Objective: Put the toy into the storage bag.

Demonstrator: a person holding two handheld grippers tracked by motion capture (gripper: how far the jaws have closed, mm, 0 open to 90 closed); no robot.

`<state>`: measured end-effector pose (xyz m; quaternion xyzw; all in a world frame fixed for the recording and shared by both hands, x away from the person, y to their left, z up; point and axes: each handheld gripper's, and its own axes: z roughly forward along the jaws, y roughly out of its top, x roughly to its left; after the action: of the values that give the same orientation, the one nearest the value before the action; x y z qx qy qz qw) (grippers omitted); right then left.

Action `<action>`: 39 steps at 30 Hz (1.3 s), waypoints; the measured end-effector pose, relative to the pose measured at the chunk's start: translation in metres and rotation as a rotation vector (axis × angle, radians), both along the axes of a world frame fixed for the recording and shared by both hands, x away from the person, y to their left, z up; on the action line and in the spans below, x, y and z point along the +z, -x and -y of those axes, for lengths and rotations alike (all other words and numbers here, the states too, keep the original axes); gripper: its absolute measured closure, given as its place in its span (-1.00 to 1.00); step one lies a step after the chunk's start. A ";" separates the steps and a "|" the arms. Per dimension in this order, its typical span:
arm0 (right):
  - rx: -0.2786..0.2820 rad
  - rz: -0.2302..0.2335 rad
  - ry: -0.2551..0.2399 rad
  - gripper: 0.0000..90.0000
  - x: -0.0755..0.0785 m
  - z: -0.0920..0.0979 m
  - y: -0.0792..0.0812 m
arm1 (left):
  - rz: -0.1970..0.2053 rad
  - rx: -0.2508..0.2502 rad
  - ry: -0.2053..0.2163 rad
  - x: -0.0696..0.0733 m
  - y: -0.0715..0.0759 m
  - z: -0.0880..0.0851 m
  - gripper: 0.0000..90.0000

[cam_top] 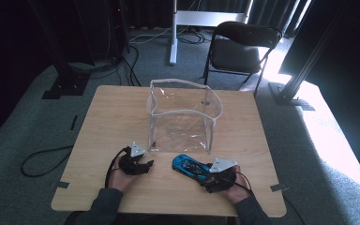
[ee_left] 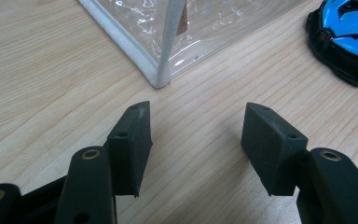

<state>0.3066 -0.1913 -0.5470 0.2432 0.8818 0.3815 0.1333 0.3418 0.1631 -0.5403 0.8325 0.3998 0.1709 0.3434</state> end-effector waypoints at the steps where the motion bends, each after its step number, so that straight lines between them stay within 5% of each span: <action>1: 0.001 -0.002 -0.002 -0.48 0.000 0.000 0.000 | 0.000 0.000 0.000 0.000 0.000 0.000 -0.04; 11: 0.004 0.012 -0.059 -0.47 0.006 0.003 0.002 | 0.003 -0.004 0.003 -0.001 0.001 0.002 -0.05; 22: -0.020 0.064 -0.222 -0.46 0.030 0.012 0.000 | 0.009 -0.011 0.008 -0.001 0.002 0.005 -0.07; 39: -0.049 0.122 -0.303 -0.45 0.058 0.026 0.000 | 0.015 -0.012 0.013 -0.002 0.002 0.005 -0.08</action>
<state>0.3063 -0.2174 -0.4891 0.2582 0.7983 0.5207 0.1575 0.3399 0.1583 -0.5425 0.8313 0.3935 0.1723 0.3527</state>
